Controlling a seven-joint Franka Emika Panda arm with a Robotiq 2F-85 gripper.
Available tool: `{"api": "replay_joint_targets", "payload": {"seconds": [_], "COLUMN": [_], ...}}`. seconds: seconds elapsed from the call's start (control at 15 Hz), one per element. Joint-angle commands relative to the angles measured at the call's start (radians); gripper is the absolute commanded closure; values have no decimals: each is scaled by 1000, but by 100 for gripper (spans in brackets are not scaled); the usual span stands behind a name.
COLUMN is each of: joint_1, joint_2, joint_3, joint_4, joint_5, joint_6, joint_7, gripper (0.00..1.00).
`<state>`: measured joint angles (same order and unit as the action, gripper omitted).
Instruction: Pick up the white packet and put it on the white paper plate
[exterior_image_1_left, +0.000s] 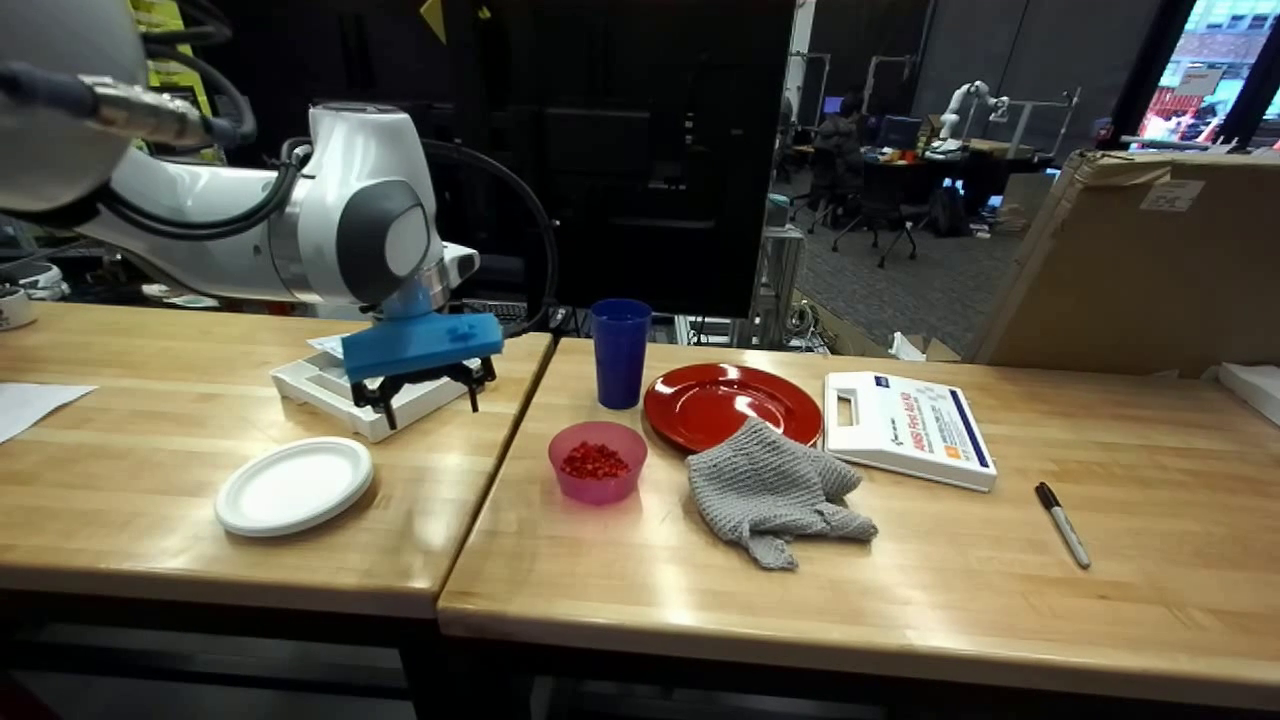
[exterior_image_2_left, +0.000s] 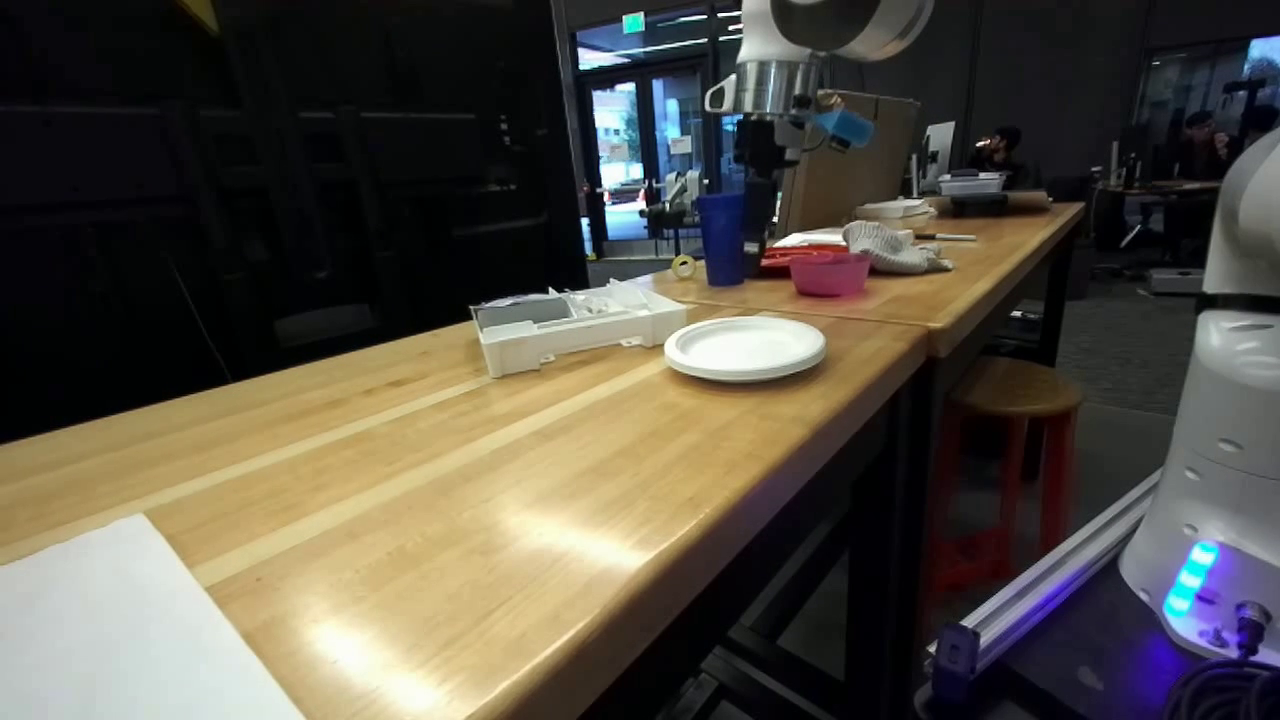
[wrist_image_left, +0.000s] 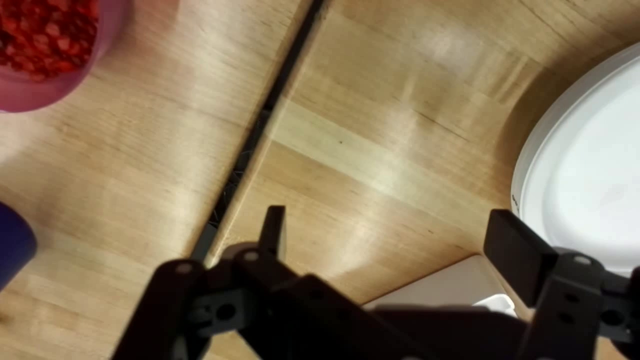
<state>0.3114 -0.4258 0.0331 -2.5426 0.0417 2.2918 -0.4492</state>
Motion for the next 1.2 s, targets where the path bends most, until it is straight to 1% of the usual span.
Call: {"api": "replay_joint_targets", "payload": {"seconds": [0.0,0.2,0.33,0.6,0.87,1.13], "joint_1": [-12,-14,7,40,60,61], "joint_2": [1,9,31,90,157,225], "joint_3": [11,15,9,21,52,94], "joint_4": [2,7,19,60,117,189], "joint_5": [6,-5,12,18,21,20], "joint_6": [-2,-5,11,39,57,73], "joint_7": [-7,-8,-65,-157,-225,-274], "gripper": [0,0,0,0,0,0]}}
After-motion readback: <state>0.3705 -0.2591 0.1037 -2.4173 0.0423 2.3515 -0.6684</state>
